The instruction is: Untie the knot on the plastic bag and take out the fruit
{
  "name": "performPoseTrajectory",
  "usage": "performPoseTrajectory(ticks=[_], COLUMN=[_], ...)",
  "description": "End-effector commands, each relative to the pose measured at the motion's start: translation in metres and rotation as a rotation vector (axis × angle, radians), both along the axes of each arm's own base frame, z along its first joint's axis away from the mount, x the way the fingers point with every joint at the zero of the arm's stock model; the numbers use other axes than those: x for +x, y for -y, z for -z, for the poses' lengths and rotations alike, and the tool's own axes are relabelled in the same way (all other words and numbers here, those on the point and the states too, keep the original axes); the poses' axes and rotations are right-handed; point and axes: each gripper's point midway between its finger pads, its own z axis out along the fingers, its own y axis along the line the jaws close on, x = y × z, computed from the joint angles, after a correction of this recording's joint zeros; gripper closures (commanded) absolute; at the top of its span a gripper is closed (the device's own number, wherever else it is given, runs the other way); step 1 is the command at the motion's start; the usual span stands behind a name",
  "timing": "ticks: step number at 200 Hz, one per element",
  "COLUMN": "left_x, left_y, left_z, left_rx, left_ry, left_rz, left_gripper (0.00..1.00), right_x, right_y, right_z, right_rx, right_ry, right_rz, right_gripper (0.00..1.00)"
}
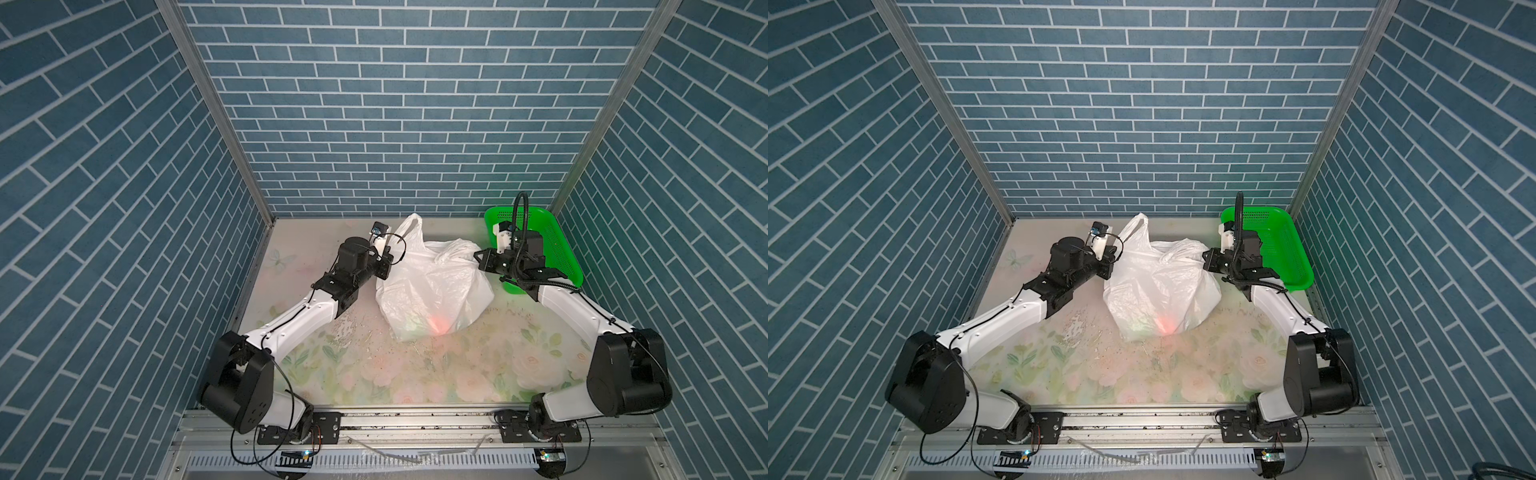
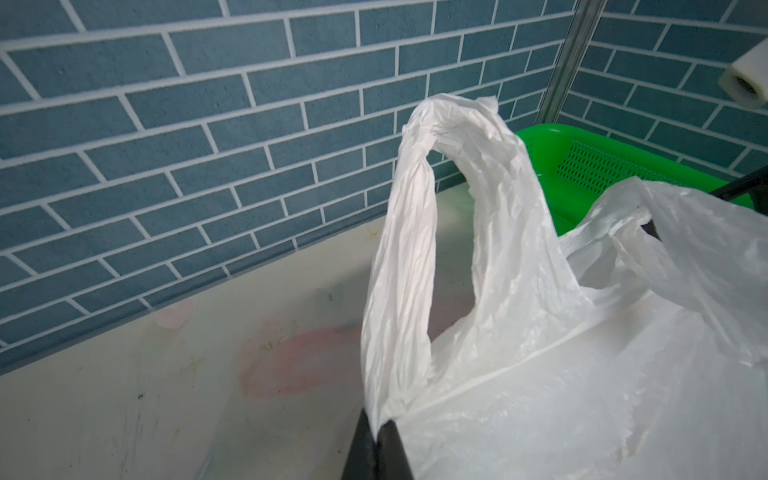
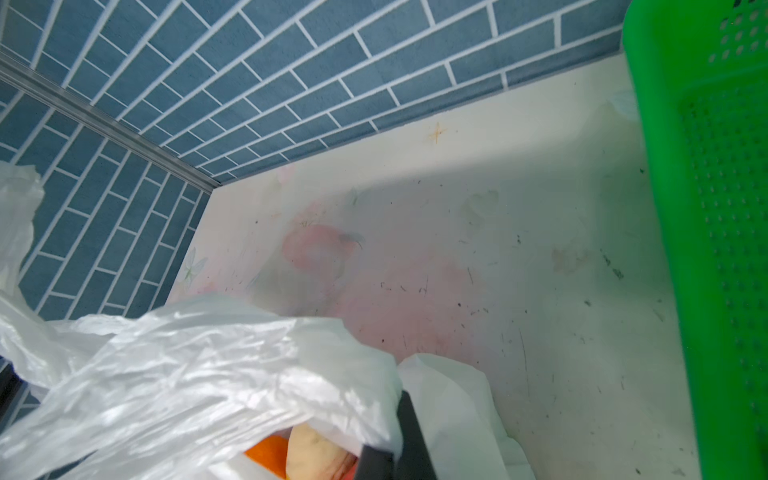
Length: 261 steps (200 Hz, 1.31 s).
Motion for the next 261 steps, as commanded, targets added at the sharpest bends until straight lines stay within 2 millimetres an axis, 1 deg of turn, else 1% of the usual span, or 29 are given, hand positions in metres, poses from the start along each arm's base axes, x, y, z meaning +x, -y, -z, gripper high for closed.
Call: performPoseTrajectory(ticks=[1,22,45,75,114,121,124,132,145,157,161,164,172,176,177,178,180,183,186,187,190,194,195,196,197,208,218,240,261], left_x=[0.03,0.03,0.017,-0.023,-0.08,-0.085,-0.089,-0.095,-0.101,-0.106,-0.108,-0.107,-0.109,-0.11,-0.11,-0.11,-0.11,-0.111,-0.111,-0.111,-0.112,-0.112,-0.112,-0.112,-0.113,-0.114,-0.115,-0.116,-0.117], left_y=[-0.028,-0.022,-0.022,-0.028,-0.026,-0.026,-0.028,-0.029,-0.028,-0.024,-0.022,-0.019,-0.013,-0.011,-0.01,-0.009,-0.008,-0.006,-0.005,-0.004,-0.003,-0.001,-0.001,0.0,0.0,0.003,0.005,0.006,0.008], left_z=[-0.035,-0.03,-0.018,0.002,0.035,0.034,0.043,0.048,0.046,0.04,0.043,0.031,0.025,0.023,0.023,0.023,0.021,0.02,0.02,0.02,0.019,0.018,0.018,0.017,0.017,0.015,0.014,0.008,0.003], left_rx=[-0.007,-0.012,-0.043,-0.101,-0.073,-0.07,-0.058,-0.051,-0.044,-0.029,-0.015,-0.021,-0.006,0.001,0.004,0.005,0.008,0.01,0.015,0.017,0.018,0.021,0.021,0.021,0.021,0.023,0.022,0.017,0.013], left_ry=[0.109,0.092,0.04,-0.033,-0.114,-0.114,-0.132,-0.145,-0.15,-0.149,-0.154,-0.134,-0.12,-0.119,-0.119,-0.118,-0.115,-0.115,-0.114,-0.115,-0.114,-0.112,-0.111,-0.111,-0.11,-0.101,-0.095,-0.077,-0.062], left_rz=[-0.114,-0.085,-0.063,-0.057,-0.037,-0.039,-0.043,-0.041,-0.032,-0.011,-0.001,0.009,0.033,0.044,0.046,0.049,0.054,0.06,0.066,0.068,0.072,0.079,0.08,0.081,0.082,0.091,0.094,0.087,0.085], left_gripper=[1.0,1.0,1.0,1.0,1.0,1.0,1.0,1.0,0.95,1.0,1.0,1.0,1.0,1.0,1.0,1.0,1.0,1.0,1.0,1.0,1.0,1.0,1.0,1.0,1.0,1.0,1.0,1.0,1.0], right_x=[0.023,0.02,0.002,-0.04,-0.086,-0.092,-0.095,-0.101,-0.109,-0.113,-0.114,-0.115,-0.118,-0.119,-0.119,-0.119,-0.12,-0.123,-0.122,-0.125,-0.123,-0.126,-0.129,-0.127,-0.13,-0.136,-0.141,-0.142,-0.136], right_y=[0.024,0.019,0.018,0.017,0.013,0.011,0.011,0.009,0.004,0.001,0.0,0.0,0.0,0.0,-0.001,-0.001,-0.001,-0.001,-0.002,-0.002,-0.003,-0.004,-0.004,-0.005,-0.005,-0.009,-0.015,-0.025,-0.034], right_z=[-0.014,-0.009,0.003,0.024,0.047,0.052,0.054,0.059,0.061,0.061,0.059,0.058,0.052,0.046,0.042,0.042,0.039,0.038,0.03,0.033,0.023,0.017,0.021,0.015,0.018,0.004,-0.006,-0.026,-0.032], right_rx=[-0.057,-0.043,-0.024,0.026,0.079,0.081,0.081,0.081,0.085,0.074,0.066,0.057,0.032,0.021,0.016,0.016,0.01,-0.004,-0.016,-0.025,-0.039,-0.063,-0.073,-0.076,-0.084,-0.157,-0.197,-0.25,-0.33], right_ry=[0.065,0.042,0.001,-0.053,-0.086,-0.09,-0.092,-0.098,-0.103,-0.114,-0.115,-0.117,-0.116,-0.104,-0.095,-0.095,-0.09,-0.093,-0.069,-0.084,-0.054,-0.043,-0.06,-0.04,-0.053,-0.025,-0.007,0.038,0.083], right_rz=[0.059,0.036,0.024,0.01,-0.014,-0.022,-0.025,-0.032,-0.056,-0.075,-0.086,-0.095,-0.109,-0.119,-0.126,-0.126,-0.134,-0.144,-0.157,-0.161,-0.174,-0.194,-0.199,-0.203,-0.209,-0.266,-0.32,-0.374,-0.397], right_gripper=[1.0,1.0,1.0,1.0,1.0,1.0,1.0,1.0,1.0,1.0,0.93,0.88,0.7,0.63,0.59,0.59,0.54,0.5,0.46,0.44,0.42,0.38,0.37,0.37,0.36,0.3,0.28,0.27,0.24])
